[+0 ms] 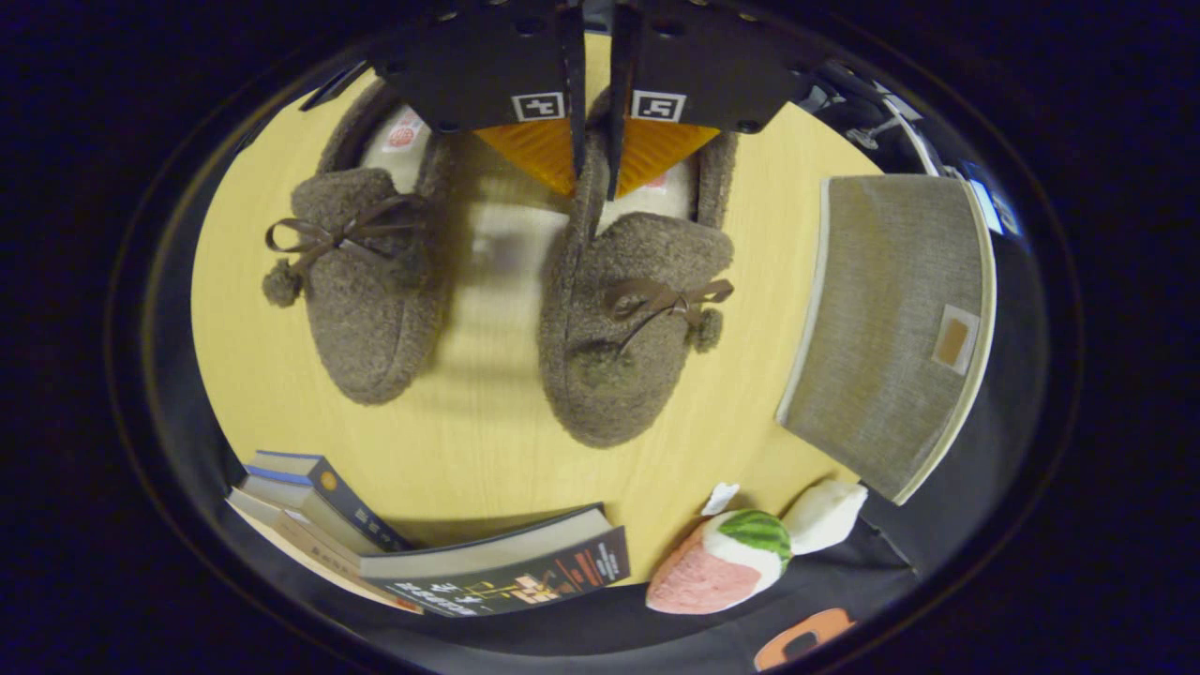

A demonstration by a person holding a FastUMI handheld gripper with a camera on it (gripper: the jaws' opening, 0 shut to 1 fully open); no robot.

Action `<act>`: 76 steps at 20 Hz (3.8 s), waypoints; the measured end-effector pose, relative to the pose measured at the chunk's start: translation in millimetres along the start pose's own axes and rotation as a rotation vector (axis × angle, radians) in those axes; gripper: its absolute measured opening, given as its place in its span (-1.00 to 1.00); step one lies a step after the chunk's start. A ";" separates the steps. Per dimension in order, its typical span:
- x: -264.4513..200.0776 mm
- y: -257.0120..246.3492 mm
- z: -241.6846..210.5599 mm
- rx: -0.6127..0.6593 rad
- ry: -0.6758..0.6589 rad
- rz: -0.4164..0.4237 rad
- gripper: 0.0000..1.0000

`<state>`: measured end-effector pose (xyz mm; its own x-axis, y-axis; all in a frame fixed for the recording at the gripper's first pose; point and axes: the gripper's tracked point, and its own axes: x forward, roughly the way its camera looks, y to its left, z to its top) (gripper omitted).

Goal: Open the storage box then place both shoes into the box .Put the left shoe in first, then the right shoe, with the right side of both shoes facing outward in a uniform manner.

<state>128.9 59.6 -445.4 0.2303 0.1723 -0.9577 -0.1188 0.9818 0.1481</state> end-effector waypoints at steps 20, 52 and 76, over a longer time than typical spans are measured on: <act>-188.5 205.8 30.9 0.015 -0.206 0.252 -0.96; 14.9 348.9 44.2 0.034 -0.006 0.087 -0.08; -132.0 -50.7 28.7 0.051 -0.174 -0.072 0.93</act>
<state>132.2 -10.7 -319.4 0.4009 0.1088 -0.9096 -0.0481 0.9940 0.0977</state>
